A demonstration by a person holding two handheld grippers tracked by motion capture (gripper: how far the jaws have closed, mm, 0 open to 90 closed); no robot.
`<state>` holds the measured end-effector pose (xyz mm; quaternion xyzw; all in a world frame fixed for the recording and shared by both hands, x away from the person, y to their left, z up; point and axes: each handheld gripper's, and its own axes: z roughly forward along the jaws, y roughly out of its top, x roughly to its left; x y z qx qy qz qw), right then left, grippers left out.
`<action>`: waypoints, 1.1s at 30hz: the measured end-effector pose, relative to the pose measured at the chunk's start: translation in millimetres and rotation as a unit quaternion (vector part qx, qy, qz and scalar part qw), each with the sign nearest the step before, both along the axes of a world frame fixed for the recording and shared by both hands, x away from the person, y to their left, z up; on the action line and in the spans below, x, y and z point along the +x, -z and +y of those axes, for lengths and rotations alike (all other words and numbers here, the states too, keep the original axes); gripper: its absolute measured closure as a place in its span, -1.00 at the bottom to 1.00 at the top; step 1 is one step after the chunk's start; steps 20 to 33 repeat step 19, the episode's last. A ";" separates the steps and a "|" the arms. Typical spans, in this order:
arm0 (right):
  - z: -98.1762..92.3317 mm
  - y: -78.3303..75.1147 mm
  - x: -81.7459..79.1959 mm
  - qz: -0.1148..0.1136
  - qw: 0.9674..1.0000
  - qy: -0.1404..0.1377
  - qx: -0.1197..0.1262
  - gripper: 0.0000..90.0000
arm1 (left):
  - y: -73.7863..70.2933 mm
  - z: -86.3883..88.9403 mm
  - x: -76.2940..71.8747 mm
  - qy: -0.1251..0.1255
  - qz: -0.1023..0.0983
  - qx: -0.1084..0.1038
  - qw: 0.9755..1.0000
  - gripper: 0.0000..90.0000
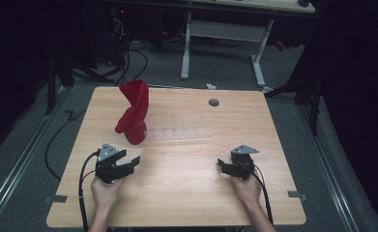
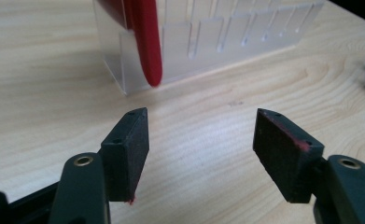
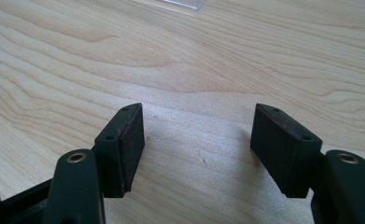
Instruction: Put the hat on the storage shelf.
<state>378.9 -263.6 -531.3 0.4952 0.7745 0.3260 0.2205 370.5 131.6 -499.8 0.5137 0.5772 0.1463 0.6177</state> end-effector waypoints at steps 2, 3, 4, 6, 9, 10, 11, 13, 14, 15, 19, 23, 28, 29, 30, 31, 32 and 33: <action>0.0 0.0 0.0 0.000 1.000 0.000 0.000 -0.22 | 7.9 -3.1 -0.2 0.003 0.008 0.009 1.000 -0.20; 0.0 0.0 0.0 0.000 1.000 0.000 0.000 -0.22 | 11.9 -4.5 -0.1 0.005 0.012 0.016 1.000 -0.20; 0.0 0.0 0.0 0.000 1.000 0.000 0.000 -0.22 | 15.9 -6.3 0.1 0.005 0.016 0.021 1.000 -0.20; 0.0 0.0 0.0 0.000 1.000 0.000 0.000 -0.22 | 24.8 -9.6 1.1 0.004 0.023 0.037 0.999 -0.20; 0.0 0.0 0.0 0.000 1.000 0.000 0.000 -0.22 | 38.1 -14.1 3.3 0.001 0.035 0.064 0.997 -0.20; 0.0 0.0 0.0 0.000 1.000 0.000 0.000 -0.22 | 41.9 -15.5 4.0 -0.002 0.038 0.071 0.997 -0.21; 0.0 0.0 0.0 0.000 1.000 0.000 0.000 -0.22 | 44.2 -16.4 4.1 -0.003 0.035 0.081 0.996 -0.21; 0.0 0.0 0.0 0.000 1.000 0.000 0.000 -0.22 | 45.0 -18.0 4.5 -0.008 0.031 0.090 0.995 -0.22; 0.0 0.0 0.0 0.000 1.000 0.000 0.000 -0.22 | 45.2 -18.9 4.7 -0.009 0.030 0.093 0.995 -0.22; 0.0 0.0 0.0 0.000 1.000 0.000 0.000 -0.22 | 45.6 -19.6 4.8 -0.009 0.029 0.096 0.995 -0.22; 0.0 0.0 0.0 0.000 1.000 0.000 0.000 -0.22 | 46.6 -21.7 4.4 -0.003 0.028 0.108 0.994 -0.28; 0.0 0.0 0.0 0.000 1.000 0.000 0.000 -0.22 | 46.6 -21.7 4.4 -0.003 0.028 0.108 0.994 -0.28; 0.0 0.0 0.0 0.000 1.000 0.000 0.000 -0.22 | 46.6 -21.7 4.4 -0.003 0.028 0.108 0.994 -0.28; 0.0 0.0 0.0 0.000 1.000 0.000 0.000 -0.22 | 46.6 -21.7 4.4 -0.003 0.028 0.108 0.994 -0.28; 0.0 0.0 0.0 0.000 1.000 0.000 0.000 -0.22 | 46.6 -21.7 4.4 -0.003 0.028 0.108 0.994 -0.28; 0.0 0.0 0.0 0.000 1.000 0.000 0.000 -0.22 | 46.6 -21.7 4.4 -0.003 0.028 0.108 0.994 -0.28; 0.0 0.0 0.0 0.000 1.000 0.000 0.000 -0.22 | 46.6 -21.7 4.4 -0.003 0.028 0.108 0.994 -0.28; 0.0 0.0 0.0 0.000 1.000 0.000 0.000 -0.22 | 46.6 -21.7 4.4 -0.003 0.028 0.108 0.994 -0.28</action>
